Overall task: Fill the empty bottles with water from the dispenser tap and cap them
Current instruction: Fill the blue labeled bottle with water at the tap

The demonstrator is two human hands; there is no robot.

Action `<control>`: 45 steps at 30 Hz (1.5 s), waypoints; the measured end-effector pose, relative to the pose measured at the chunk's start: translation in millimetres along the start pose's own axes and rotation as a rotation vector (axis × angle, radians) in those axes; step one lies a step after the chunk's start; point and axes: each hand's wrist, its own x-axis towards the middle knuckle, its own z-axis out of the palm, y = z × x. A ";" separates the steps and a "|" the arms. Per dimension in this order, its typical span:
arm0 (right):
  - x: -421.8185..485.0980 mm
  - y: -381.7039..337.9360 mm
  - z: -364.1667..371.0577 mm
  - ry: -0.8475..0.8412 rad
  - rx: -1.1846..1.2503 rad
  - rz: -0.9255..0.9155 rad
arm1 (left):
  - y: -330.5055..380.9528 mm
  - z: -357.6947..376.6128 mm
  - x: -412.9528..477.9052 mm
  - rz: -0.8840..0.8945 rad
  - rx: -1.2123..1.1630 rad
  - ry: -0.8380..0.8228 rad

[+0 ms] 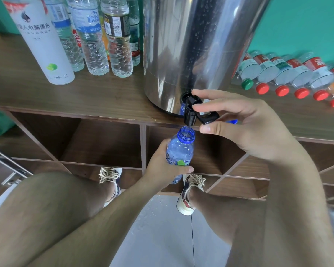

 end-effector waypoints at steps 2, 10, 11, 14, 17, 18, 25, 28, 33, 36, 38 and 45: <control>0.0 -0.4 -0.1 0.003 0.001 -0.001 | 0.2 -0.2 0.4 -0.003 -0.009 0.002; 0.1 0.1 0.1 0.000 0.013 -0.009 | 0.3 0.9 1.6 0.005 -0.020 0.015; 0.0 0.2 0.2 -0.001 0.014 -0.009 | 0.5 1.3 2.0 0.006 -0.014 0.014; 0.2 0.1 0.6 -0.001 0.014 -0.008 | 1.0 1.7 2.3 0.008 -0.024 0.018; 0.3 0.2 0.8 0.000 0.017 -0.008 | 0.4 1.7 1.9 0.007 -0.044 0.027; 0.2 -0.1 0.9 0.002 0.019 -0.010 | 0.4 1.6 1.6 0.006 -0.046 0.027; -0.2 0.6 1.9 0.013 0.023 -0.004 | -0.9 1.7 1.4 0.007 -0.033 0.028; -0.1 0.4 1.3 0.011 0.024 0.000 | -1.4 1.9 1.9 0.009 -0.023 0.027; 0.2 0.6 1.7 0.011 0.029 -0.007 | -1.3 2.1 2.7 -0.004 -0.026 0.024; 0.3 1.2 2.4 0.012 0.029 -0.006 | -1.1 1.8 2.6 -0.003 -0.030 0.029; 0.2 1.3 2.7 0.014 0.033 -0.005 | -0.4 1.7 2.3 -0.003 -0.028 0.030; 0.4 2.2 2.8 0.026 0.033 -0.012 | 0.8 1.6 1.2 0.001 -0.031 0.030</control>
